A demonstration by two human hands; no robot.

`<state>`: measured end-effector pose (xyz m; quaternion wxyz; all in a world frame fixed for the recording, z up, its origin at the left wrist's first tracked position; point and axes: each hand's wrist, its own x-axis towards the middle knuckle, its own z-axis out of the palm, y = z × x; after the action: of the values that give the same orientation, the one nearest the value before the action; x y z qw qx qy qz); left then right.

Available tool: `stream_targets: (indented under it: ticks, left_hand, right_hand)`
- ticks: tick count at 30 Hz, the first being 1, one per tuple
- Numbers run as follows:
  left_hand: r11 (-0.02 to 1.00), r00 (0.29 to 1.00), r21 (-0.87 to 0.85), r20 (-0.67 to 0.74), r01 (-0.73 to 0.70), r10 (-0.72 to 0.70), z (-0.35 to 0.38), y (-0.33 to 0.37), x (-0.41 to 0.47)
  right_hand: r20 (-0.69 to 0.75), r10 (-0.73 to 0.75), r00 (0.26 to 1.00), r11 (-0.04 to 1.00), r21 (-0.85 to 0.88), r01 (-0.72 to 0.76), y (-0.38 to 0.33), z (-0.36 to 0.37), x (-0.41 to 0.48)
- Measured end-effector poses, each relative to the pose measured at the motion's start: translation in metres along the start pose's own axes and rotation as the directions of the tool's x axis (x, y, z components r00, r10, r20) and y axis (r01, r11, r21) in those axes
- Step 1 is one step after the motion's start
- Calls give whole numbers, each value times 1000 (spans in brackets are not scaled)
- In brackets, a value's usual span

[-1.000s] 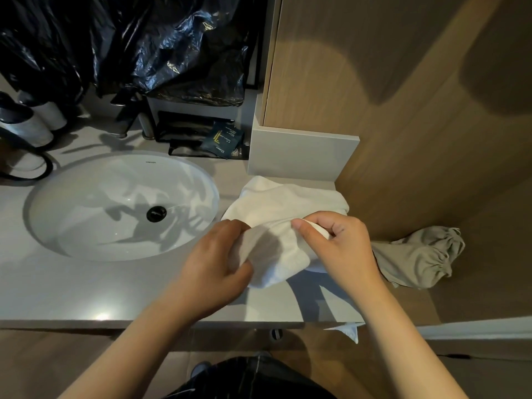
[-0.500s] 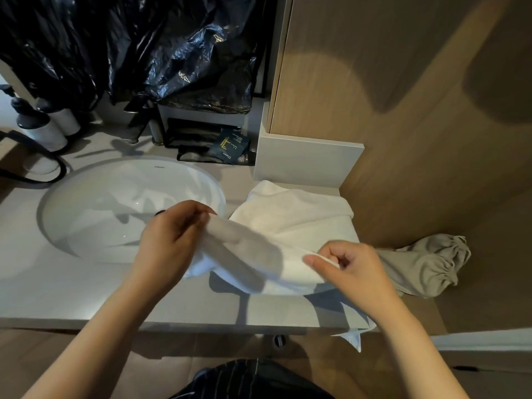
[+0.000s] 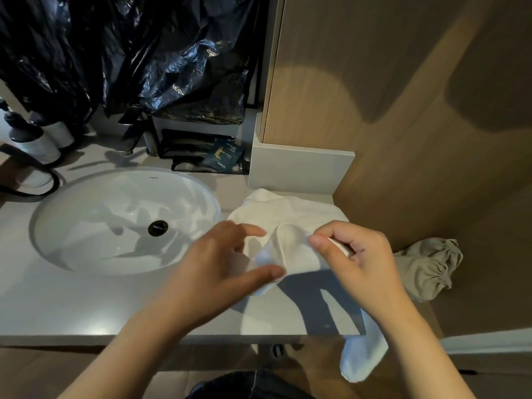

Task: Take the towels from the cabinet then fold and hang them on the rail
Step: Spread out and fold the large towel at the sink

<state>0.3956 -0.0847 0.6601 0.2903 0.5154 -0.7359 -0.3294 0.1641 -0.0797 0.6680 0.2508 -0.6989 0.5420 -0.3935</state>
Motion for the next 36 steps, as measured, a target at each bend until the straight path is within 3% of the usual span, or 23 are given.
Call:
stream_targets:
  ticks: [4,8,14,19,23,25,28,30,33,36]
  left_hand:
    - [992,999,-121,-40,-38,34,15,14,11]
    - [983,999,-183,43,20,-12,22,17,19]
    - [916,998,-400,-48,21,-44,19,13,26]
    - [854,952,-517,-229,59,-205,-4,3,39]
    - [936,879,-339,-414,93,-238,-29,-15,46]
    - [984,906,-100,-385,150,-178,-32,-21,47]
    - [953,926,247,-369,178,-77,-28,-16,40]
    - [952,940,301,-335,49,58,-22,-9,29]
    - [981,967,75,-175,-176,187,-9,11,14]
    - [976,990,-178,-73,-128,116,2,22,16]
  right_hand:
    - [71,7,997,999,38,-10,-11,5,6]
    - [107,28,994,997,63,-35,-11,4,5]
    - [113,90,989,995,30,-94,-4,3,5]
    - [115,157,981,982,90,-167,18,-3,-14]
    - [52,180,982,984,5,-180,36,-25,-22]
    - [21,164,986,986,-46,-163,36,-27,-17]
    - [-39,83,996,986,-138,-88,27,-22,-7]
    - [-45,17,999,987,-157,-24,19,-18,-3]
    - [-15,-58,998,988,-145,56,7,-11,1]
    - [6,-102,995,989,-106,102,-6,-7,6]
